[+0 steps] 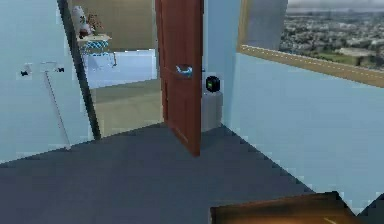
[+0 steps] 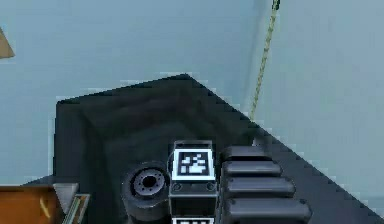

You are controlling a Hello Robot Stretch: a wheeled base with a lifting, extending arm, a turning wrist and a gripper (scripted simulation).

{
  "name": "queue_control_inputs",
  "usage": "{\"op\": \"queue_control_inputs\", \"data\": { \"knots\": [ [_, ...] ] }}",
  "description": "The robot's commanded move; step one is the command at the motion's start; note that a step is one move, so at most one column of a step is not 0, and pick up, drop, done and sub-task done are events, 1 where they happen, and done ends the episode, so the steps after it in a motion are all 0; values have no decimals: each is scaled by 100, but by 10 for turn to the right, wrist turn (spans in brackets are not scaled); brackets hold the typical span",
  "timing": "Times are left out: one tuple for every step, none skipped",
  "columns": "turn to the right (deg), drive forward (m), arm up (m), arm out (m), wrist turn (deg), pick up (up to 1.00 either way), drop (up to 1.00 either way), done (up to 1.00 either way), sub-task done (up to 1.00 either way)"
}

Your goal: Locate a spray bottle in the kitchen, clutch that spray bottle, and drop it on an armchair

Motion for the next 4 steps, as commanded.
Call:
{"op": "queue_control_inputs", "data": {
  "knots": [
    [450, 0, 0, 0, 0, 0, 0, 0, 0],
    [360, 0, 0, 0, 0, 0, 0, 0, 0],
    [0, 25, 0, 0, 0, 0, 0, 0, 0],
    [-450, 0, 0, 0, 0, 0, 0, 0, 0]
  ]
}}
